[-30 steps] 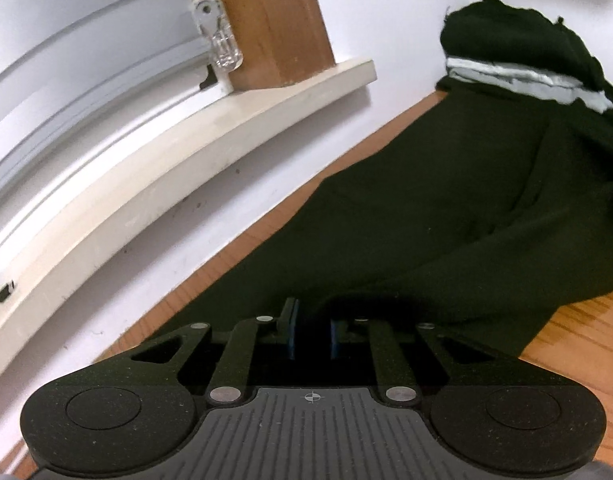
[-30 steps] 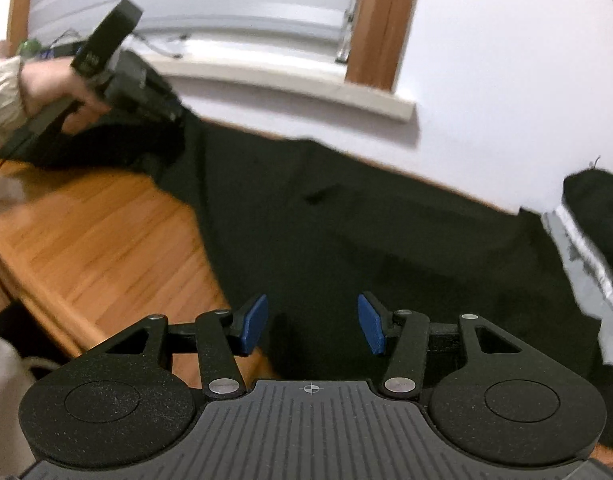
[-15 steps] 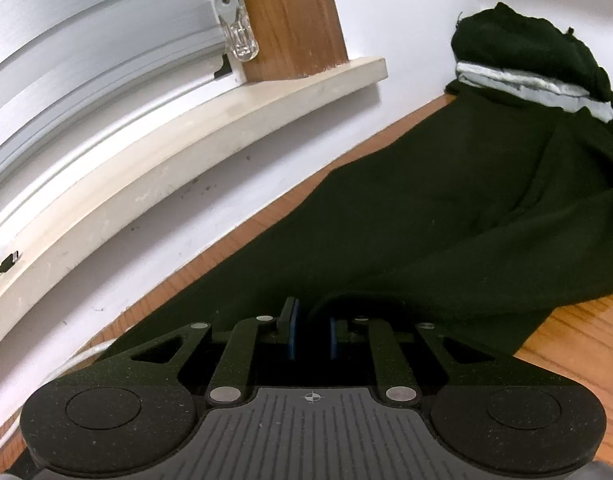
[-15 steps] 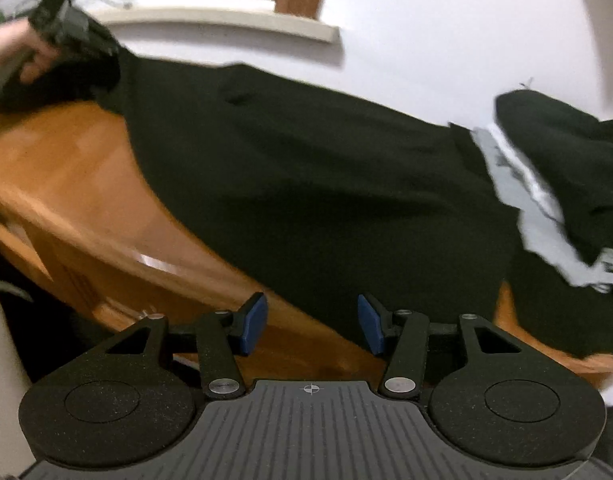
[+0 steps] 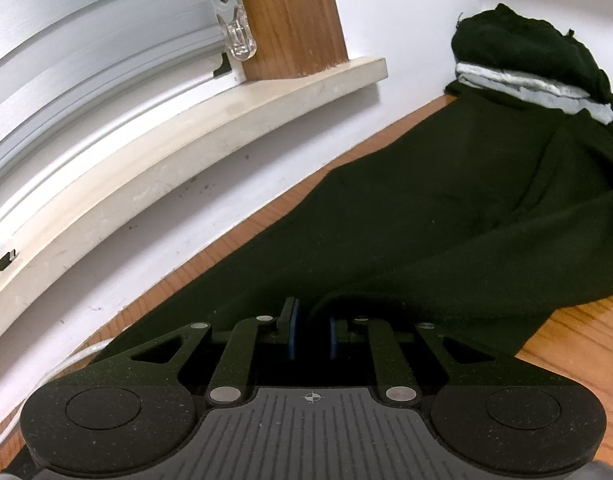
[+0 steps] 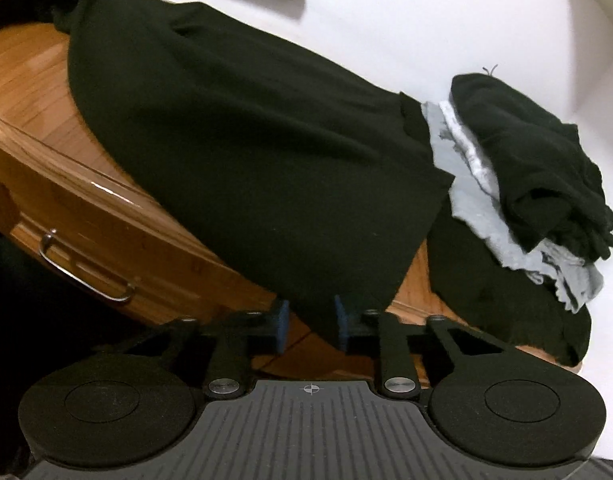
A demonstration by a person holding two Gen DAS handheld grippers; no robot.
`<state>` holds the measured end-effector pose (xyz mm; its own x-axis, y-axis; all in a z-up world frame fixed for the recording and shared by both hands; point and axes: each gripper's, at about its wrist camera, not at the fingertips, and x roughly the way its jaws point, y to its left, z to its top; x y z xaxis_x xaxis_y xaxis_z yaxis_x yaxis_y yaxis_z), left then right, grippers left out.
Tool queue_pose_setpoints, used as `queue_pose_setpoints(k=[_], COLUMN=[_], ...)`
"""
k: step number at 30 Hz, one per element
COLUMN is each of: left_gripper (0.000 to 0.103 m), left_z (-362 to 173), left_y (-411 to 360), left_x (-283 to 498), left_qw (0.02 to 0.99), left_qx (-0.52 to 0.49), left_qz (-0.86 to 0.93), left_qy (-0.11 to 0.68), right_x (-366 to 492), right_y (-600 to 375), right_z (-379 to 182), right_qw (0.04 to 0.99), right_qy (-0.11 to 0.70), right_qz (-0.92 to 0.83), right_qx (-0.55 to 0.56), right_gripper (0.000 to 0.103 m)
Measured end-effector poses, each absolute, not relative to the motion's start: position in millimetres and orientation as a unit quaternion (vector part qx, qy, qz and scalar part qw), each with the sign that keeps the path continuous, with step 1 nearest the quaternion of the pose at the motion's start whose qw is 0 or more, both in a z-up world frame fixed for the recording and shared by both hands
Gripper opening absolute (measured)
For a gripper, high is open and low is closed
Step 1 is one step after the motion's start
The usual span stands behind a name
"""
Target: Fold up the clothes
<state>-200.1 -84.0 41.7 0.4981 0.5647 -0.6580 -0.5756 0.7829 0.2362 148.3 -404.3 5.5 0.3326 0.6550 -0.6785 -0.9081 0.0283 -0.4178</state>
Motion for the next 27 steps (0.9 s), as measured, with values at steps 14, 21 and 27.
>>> queue_pose_setpoints(k=[14,21,27], left_gripper=[0.009,0.007,0.023], left_z=[83.4,122.2,92.7], left_y=[-103.0,-82.1,-12.1], left_x=[-223.8,-231.1,-210.1], left_qw=[0.894,0.902,0.872], left_qx=[0.005,0.001,-0.045], left_qz=[0.293,0.300,0.342], left_qy=[0.339,0.310,0.346], right_x=[174.7,192.5,228.8], right_y=[-414.5,-351.4,-206.3], right_z=[140.1,203.3,195.3], right_qw=[0.798,0.808,0.825], right_qy=[0.029,-0.016,0.003], right_qz=[0.509,0.500,0.475], right_qx=[-0.320,-0.311,-0.306], right_gripper=[0.002,0.001,0.036])
